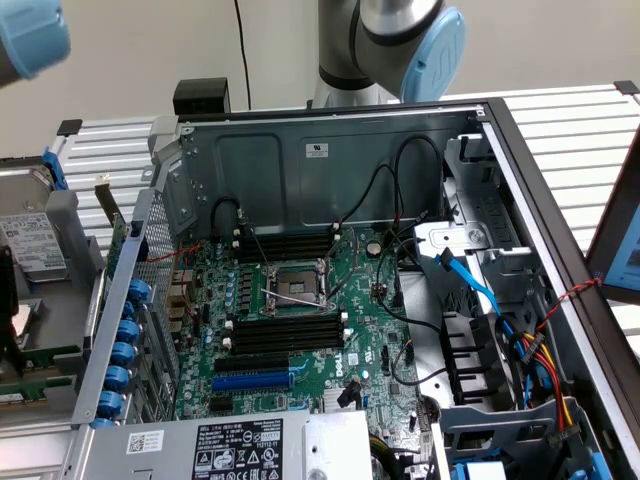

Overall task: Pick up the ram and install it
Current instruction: 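Pick up the ram and move it above insertion slot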

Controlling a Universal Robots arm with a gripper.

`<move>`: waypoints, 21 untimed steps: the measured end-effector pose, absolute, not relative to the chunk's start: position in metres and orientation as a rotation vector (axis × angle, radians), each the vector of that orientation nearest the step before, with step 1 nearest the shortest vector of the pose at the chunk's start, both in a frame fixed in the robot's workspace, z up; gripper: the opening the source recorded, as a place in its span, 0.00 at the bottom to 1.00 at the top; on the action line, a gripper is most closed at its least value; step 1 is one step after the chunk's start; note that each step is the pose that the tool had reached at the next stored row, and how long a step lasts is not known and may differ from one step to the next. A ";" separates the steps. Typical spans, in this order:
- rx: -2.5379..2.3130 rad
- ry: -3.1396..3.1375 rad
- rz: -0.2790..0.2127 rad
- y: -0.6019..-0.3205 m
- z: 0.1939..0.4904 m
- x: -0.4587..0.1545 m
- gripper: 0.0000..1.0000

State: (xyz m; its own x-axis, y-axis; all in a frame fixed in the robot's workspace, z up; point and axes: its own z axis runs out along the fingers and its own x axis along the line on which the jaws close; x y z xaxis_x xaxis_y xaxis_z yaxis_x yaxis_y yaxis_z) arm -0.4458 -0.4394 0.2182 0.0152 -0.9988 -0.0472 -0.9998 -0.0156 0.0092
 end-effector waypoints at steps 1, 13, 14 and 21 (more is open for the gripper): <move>-2.218 2.186 0.063 -0.440 0.216 -0.445 0.18; -2.219 2.188 0.071 -0.441 0.211 -0.436 0.18; -2.217 2.185 0.076 -0.441 0.209 -0.435 0.18; -2.214 2.182 0.082 -0.441 0.208 -0.435 0.18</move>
